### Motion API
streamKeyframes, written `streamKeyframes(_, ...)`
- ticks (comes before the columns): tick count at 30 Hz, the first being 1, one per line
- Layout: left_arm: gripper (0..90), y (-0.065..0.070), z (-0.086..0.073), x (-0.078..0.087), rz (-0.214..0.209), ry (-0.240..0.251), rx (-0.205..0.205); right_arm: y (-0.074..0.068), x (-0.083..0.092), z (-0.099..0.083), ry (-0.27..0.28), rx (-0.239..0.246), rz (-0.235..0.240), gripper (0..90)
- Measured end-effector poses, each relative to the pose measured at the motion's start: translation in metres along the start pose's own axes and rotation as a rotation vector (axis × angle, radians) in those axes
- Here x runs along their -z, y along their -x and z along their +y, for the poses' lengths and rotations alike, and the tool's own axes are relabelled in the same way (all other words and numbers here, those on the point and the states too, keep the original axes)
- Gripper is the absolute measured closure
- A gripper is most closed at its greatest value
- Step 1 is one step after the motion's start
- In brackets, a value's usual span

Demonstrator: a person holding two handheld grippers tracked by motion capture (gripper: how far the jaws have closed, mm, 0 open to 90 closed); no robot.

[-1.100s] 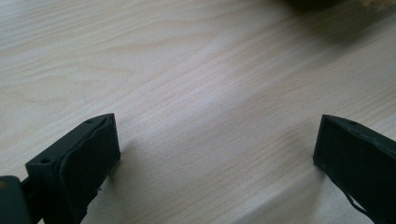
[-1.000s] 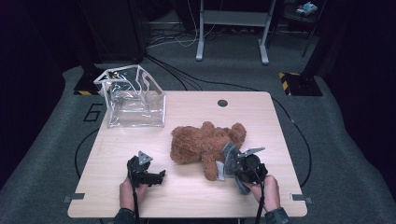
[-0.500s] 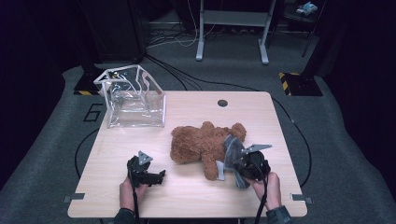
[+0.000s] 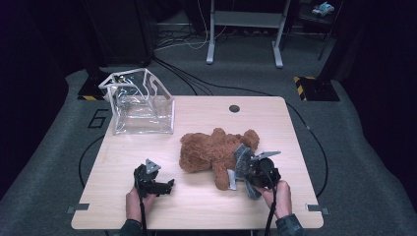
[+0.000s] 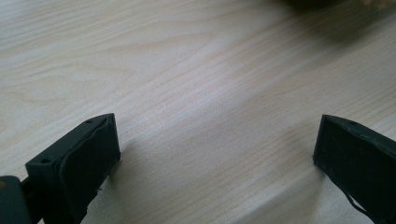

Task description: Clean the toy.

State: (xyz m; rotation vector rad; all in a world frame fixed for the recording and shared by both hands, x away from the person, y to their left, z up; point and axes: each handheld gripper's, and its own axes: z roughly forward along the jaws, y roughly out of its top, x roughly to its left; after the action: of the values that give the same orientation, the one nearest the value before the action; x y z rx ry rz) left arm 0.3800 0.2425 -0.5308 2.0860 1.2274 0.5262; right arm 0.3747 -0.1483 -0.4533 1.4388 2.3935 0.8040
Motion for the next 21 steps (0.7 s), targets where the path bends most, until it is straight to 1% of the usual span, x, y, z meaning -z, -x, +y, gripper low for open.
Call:
streamKeyframes(5,0.0,0.000,0.000,0.000,0.000,0.000,0.000,0.002,0.006,-0.018,-0.037,-0.021,0.023,74.9)
streamKeyframes(6,0.0,0.000,0.000,0.000,0.000,0.000,0.000,0.002,0.006,-0.022,-0.041,-0.021,0.022,75.0)
streamKeyframes(7,0.0,0.000,0.000,0.000,0.000,0.000,0.000,0.003,0.006,-0.025,-0.054,-0.019,0.033,75.0)
streamKeyframes(9,0.0,0.000,0.000,0.000,0.000,0.000,0.000,0.003,0.006,-0.028,-0.063,-0.019,0.039,75.1)
streamKeyframes(10,0.0,0.000,0.000,0.000,0.000,0.000,0.000,0.003,0.008,-0.028,-0.055,-0.007,0.045,75.2)
streamKeyframes(11,0.0,0.000,0.000,0.000,0.000,0.000,0.000,0.002,0.009,-0.027,-0.044,-0.002,0.044,75.2)
streamKeyframes(14,0.0,0.000,0.000,0.000,0.000,0.000,0.000,0.000,0.019,-0.016,0.034,0.024,0.052,75.5)
streamKeyframes(15,0.0,0.000,0.000,0.000,0.000,0.000,0.000,-0.002,0.021,-0.011,0.065,0.028,0.046,75.5)
streamKeyframes(16,0.0,0.000,0.000,0.000,0.000,0.000,0.000,-0.004,0.024,-0.006,0.084,0.041,0.035,75.5)
streamKeyframes(17,0.0,0.000,0.000,0.000,0.000,0.000,0.000,-0.007,0.026,0.000,0.107,0.040,0.031,75.6)
streamKeyframes(18,0.0,0.000,0.000,0.000,0.000,0.000,0.000,-0.009,0.026,0.006,0.130,0.058,0.027,75.6)
streamKeyframes(20,0.0,0.000,0.000,0.000,0.000,0.000,0.000,-0.014,0.026,0.018,0.152,0.074,0.002,75.6)
streamKeyframes(21,0.0,0.000,0.000,0.000,0.000,0.000,0.000,-0.016,0.024,0.023,0.158,0.075,0.005,75.6)
